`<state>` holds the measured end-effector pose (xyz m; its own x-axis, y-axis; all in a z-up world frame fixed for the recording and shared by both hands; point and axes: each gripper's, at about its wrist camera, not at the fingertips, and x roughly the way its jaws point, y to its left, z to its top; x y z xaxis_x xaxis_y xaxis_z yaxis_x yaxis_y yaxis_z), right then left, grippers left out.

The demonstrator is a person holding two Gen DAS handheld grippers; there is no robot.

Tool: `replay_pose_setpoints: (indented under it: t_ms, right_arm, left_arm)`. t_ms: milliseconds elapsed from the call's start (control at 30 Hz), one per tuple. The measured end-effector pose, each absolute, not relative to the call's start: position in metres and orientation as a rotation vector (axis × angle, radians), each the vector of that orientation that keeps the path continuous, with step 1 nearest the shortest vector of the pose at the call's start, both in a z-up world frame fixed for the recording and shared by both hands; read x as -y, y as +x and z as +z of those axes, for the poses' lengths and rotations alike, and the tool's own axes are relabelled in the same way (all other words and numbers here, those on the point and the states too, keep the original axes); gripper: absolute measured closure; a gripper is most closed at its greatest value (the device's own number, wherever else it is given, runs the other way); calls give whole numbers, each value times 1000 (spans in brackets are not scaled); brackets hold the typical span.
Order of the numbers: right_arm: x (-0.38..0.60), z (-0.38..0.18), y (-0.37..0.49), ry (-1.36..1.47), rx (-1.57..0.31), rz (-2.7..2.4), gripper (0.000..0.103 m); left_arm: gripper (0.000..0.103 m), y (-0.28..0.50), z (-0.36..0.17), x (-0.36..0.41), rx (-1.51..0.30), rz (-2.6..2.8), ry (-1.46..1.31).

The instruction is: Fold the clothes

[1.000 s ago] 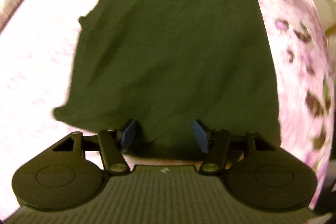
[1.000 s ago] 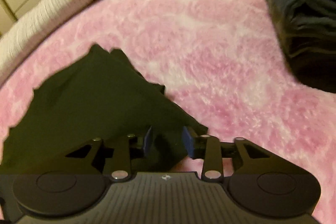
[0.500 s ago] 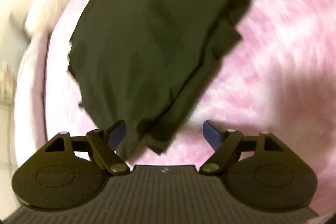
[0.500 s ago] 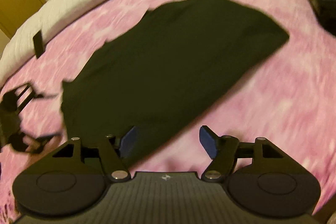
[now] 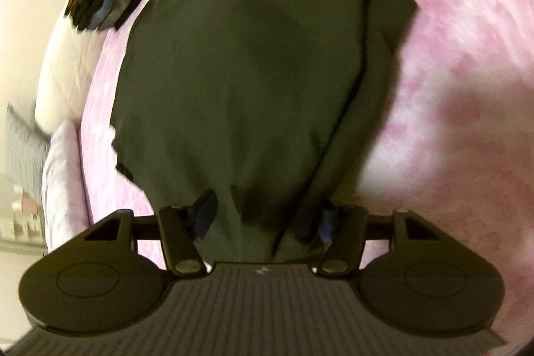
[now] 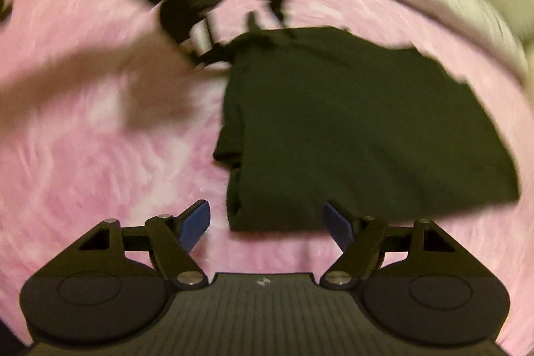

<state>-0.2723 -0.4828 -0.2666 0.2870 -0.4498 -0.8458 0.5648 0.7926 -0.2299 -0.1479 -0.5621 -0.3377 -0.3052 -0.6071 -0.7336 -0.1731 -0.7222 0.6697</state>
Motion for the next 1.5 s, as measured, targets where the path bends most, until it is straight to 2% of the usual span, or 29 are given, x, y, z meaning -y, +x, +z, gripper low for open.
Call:
replay_pose_setpoints:
  t_ms: [100, 133, 200, 267, 367, 433, 500, 533, 567, 633, 867, 1200, 1400, 1500]
  right_arm:
    - [470, -286, -252, -62, -1169, -633, 26]
    - [466, -293, -246, -116, -1190, -616, 26]
    - [461, -300, -240, -211, -1208, -611, 21]
    - [462, -301, -240, -267, -1203, -645, 24]
    - [471, -304, -243, -298, -1224, -709, 43]
    - [474, -305, -242, -317, -1242, -718, 48]
    - [468, -307, -241, -349, -1243, -674, 61]
    - [467, -307, -241, -343, -1249, -655, 74]
    - [467, -307, -243, -323, -1253, -647, 82]
    - [472, -300, -246, -260, -1244, -659, 88]
    - [465, -255, -249, -139, -1193, -606, 91]
    - [413, -169, -245, 163, -1062, -360, 91]
    - [472, -123, -277, 385, -916, -421, 92]
    - [523, -108, -314, 543, -809, -459, 92]
  left_arm:
    - [50, -148, -337, 565, 965, -2114, 1636]
    - [60, -148, -337, 565, 941, -2118, 1641]
    - [72, -148, -336, 566, 893, -2126, 1650]
    - [74, -148, -335, 566, 852, -2131, 1650]
    - [79, -149, -334, 568, 824, -2125, 1640]
    - [86, -151, -333, 569, 809, -2119, 1640]
    - [89, -153, -332, 569, 792, -2122, 1651]
    - [90, -152, -331, 570, 784, -2126, 1654]
    - [91, -151, -328, 570, 770, -2130, 1654]
    - [92, -149, -321, 566, 769, -2132, 1654]
    - [93, -141, -274, 544, 724, -2153, 1667]
    - [92, -107, -197, 467, 656, -2237, 1935]
    - [92, -145, -149, 544, 710, -2184, 1931]
    - [92, -184, -143, 598, 715, -2181, 1954]
